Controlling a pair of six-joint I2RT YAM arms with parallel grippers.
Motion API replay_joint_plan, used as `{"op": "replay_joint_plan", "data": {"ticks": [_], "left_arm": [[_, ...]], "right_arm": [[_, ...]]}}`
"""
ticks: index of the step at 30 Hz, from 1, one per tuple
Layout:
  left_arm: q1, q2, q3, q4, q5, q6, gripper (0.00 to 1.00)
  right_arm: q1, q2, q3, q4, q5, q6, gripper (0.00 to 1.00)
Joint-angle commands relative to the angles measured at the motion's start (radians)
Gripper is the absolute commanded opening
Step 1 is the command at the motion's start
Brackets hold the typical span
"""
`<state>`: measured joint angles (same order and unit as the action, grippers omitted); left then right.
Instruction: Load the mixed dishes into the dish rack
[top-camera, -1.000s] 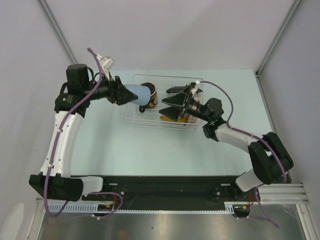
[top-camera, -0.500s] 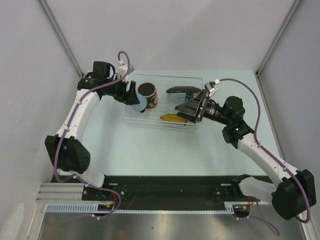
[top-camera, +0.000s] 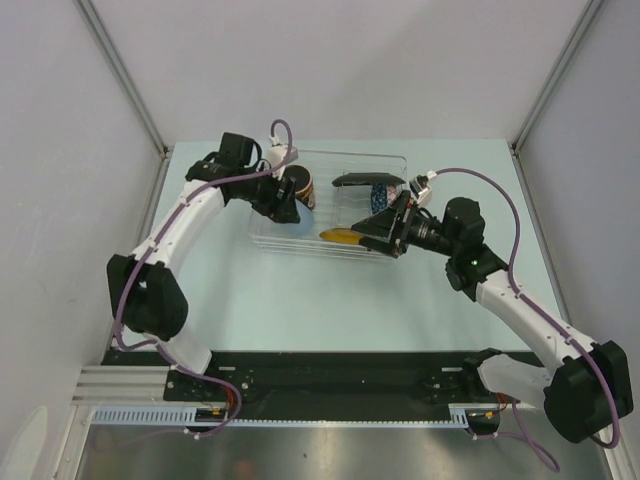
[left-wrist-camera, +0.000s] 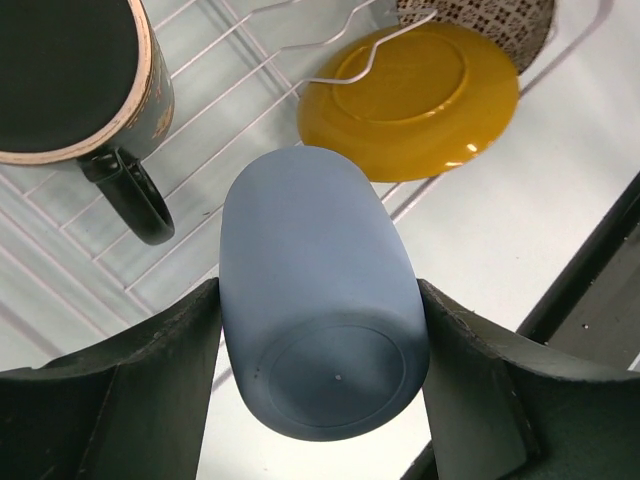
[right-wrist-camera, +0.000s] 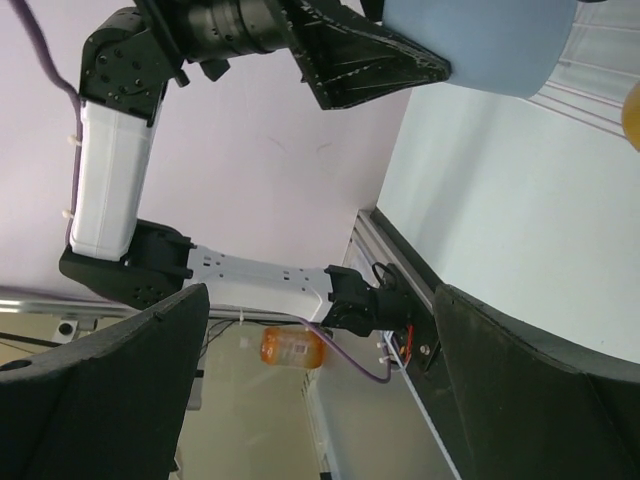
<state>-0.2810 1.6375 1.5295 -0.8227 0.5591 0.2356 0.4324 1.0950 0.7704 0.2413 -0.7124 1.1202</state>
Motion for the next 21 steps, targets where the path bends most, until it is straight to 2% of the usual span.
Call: {"op": "replay_joint_plan", "data": {"ticks": [1,21], "left_arm": [[-0.01,0.041,-0.006,0.072,-0.002,-0.009,0.0],[-0.04,0.147,-0.061,0.186,-0.273,0.048,0.0]], "right_arm": [[-0.023,-0.05,-0.025,-0.002,-0.001,-0.017,1.0],[-0.057,-0.092,-0.098,0.029,-0.019,0.016,1.0]]}}
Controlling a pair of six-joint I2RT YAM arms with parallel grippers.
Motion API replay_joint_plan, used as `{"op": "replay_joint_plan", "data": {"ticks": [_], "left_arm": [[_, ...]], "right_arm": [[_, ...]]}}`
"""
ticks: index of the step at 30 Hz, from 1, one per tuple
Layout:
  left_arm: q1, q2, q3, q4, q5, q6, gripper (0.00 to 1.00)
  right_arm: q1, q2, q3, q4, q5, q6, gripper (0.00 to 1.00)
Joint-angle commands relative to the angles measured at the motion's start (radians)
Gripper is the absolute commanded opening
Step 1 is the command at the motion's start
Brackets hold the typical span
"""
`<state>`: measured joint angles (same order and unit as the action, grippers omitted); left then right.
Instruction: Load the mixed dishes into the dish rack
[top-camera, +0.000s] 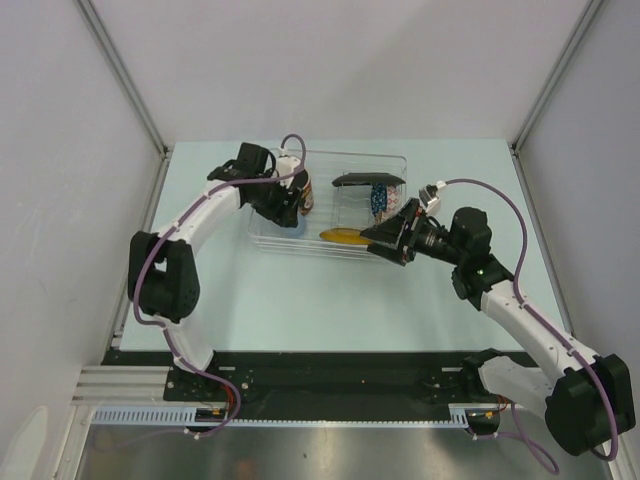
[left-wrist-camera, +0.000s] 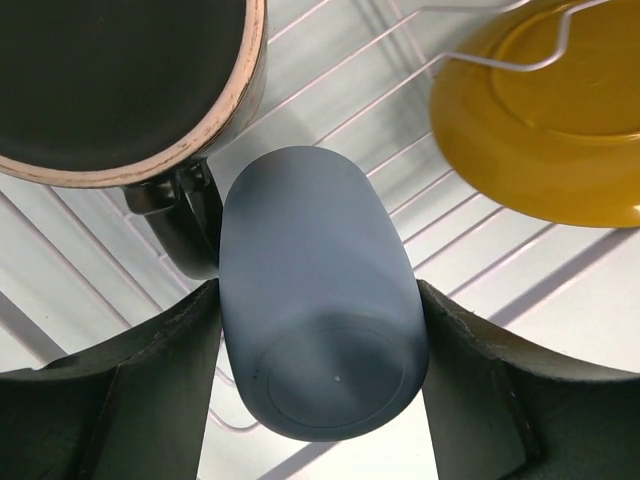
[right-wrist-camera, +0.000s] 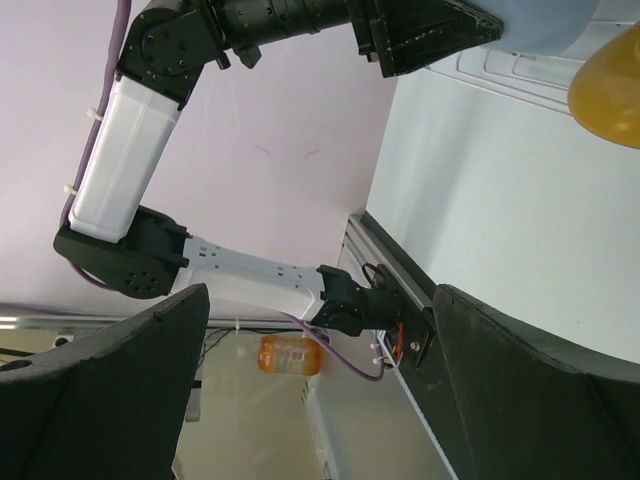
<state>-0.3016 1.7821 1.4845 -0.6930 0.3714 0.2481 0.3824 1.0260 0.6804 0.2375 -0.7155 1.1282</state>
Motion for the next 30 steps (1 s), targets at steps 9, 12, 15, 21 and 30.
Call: {"op": "replay_joint_plan", "data": {"ticks": [9,12,15,21,30], "left_arm": [[-0.045,0.002,-0.061,0.095,-0.155,0.049,0.0],[-0.057,0.011,-0.055,0.086,-0.163,0.057,0.0],[-0.067,0.03,-0.043,0.066,-0.178,0.062,0.04],[-0.071,0.031,-0.055,0.066,-0.195,0.062,0.22],[-0.071,0.002,-0.063,0.076,-0.207,0.065,0.71]], "right_arm": [[-0.013,-0.015,-0.022,0.057,-0.027,0.024,1.0],[-0.013,-0.015,-0.021,0.057,-0.029,0.025,1.0],[-0.017,-0.015,-0.024,0.054,-0.029,0.024,1.0],[-0.02,-0.018,-0.033,0.052,-0.029,0.022,1.0],[-0.02,-0.037,-0.05,0.045,-0.027,0.019,1.0]]}}
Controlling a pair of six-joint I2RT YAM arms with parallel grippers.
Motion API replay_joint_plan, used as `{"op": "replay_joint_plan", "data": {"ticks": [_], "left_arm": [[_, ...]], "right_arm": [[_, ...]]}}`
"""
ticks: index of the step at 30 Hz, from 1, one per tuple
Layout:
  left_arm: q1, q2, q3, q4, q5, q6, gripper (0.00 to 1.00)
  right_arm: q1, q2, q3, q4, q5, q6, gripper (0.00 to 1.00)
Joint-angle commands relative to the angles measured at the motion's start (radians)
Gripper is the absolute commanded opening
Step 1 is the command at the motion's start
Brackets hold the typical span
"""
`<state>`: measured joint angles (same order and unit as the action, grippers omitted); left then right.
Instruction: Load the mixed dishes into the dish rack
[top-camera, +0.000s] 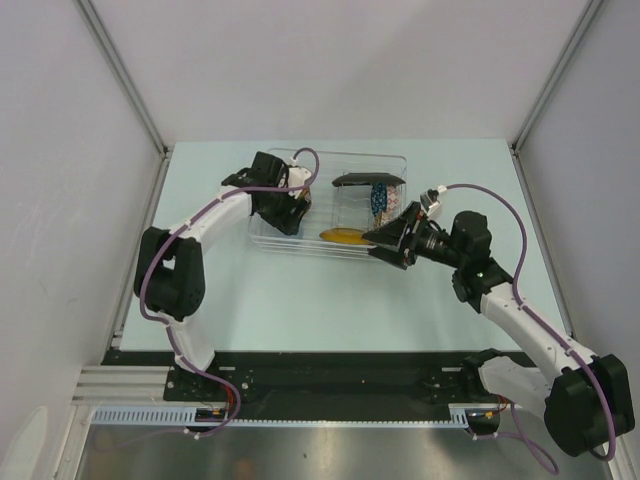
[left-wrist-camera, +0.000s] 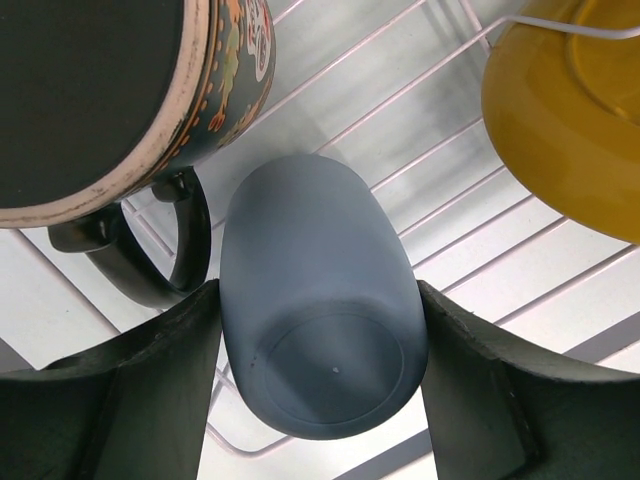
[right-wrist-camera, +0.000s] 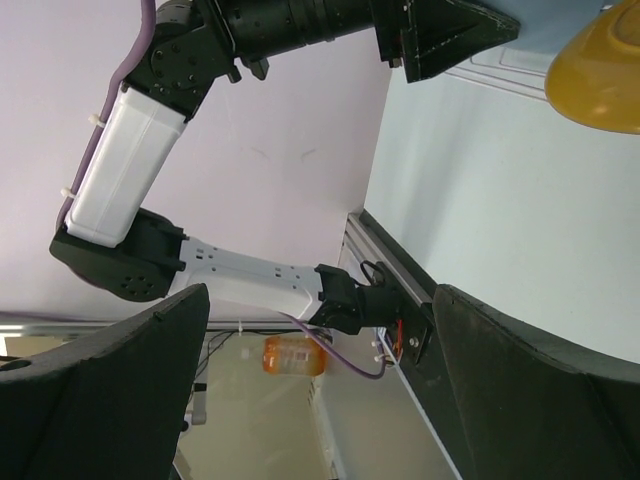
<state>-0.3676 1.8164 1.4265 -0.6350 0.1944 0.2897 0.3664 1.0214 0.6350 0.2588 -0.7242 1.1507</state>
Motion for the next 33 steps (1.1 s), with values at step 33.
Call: {"op": "replay_joint_plan", "data": {"ticks": [33], "left_arm": [[0.263,-0.695,-0.179,0.018,0.148,-0.281,1.0]], "right_arm": [[0.02,-0.017,0.448,-0.803,0.531,-0.71,1.0]]}}
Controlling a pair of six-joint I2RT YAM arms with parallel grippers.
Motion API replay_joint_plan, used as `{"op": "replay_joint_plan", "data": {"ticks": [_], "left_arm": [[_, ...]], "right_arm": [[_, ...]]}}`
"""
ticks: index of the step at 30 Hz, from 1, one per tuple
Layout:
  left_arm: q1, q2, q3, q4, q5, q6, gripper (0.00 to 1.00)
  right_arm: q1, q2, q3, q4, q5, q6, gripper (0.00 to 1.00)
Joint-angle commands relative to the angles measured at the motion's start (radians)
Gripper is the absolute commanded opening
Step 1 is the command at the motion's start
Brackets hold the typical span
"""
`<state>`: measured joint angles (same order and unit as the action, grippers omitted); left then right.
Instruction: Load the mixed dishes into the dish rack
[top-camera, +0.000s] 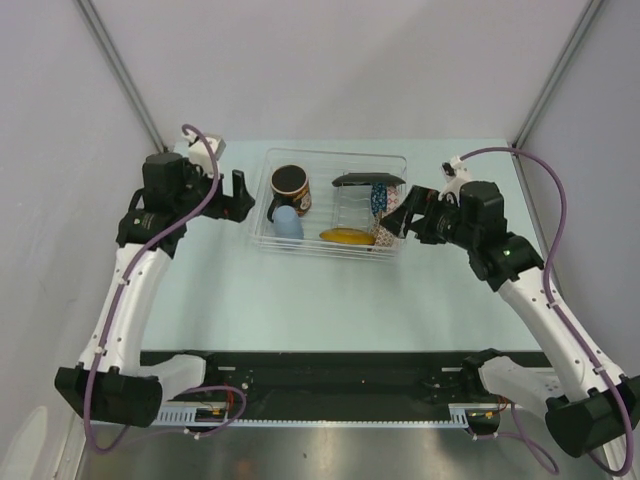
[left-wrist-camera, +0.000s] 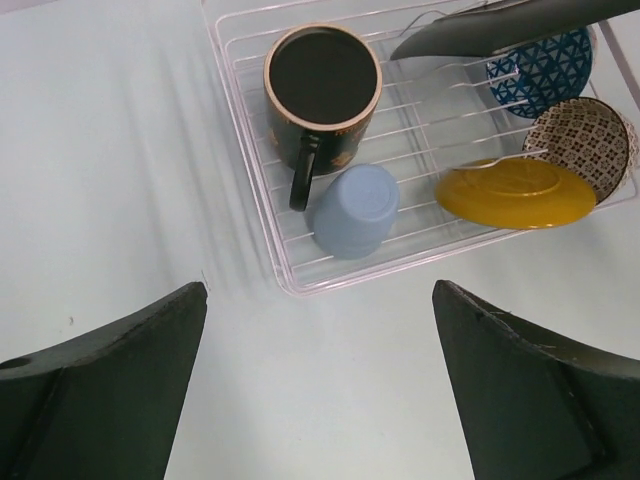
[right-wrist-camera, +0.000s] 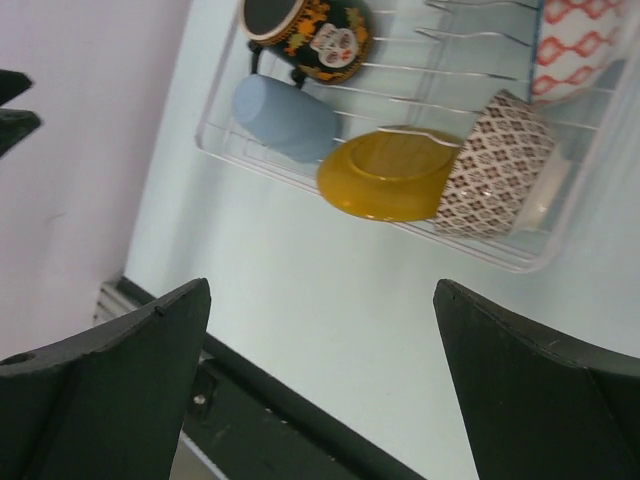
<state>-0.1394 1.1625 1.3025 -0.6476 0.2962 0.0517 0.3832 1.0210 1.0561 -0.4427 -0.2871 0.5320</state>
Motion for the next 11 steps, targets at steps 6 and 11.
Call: {"op": "replay_joint_plan", "data": {"ticks": [6,11], "left_arm": [[0.043,-0.11,-0.152,0.083,0.054,-0.07,1.0],[0.043,-0.115,-0.163,0.105,0.047,-0.09,1.0]], "right_arm": [[0.003,-0.019,0.047,-0.136,0.098,-0.11,1.0],[0.005,-0.022,0.065,-0.151,0.1,-0.127,1.0]]}}
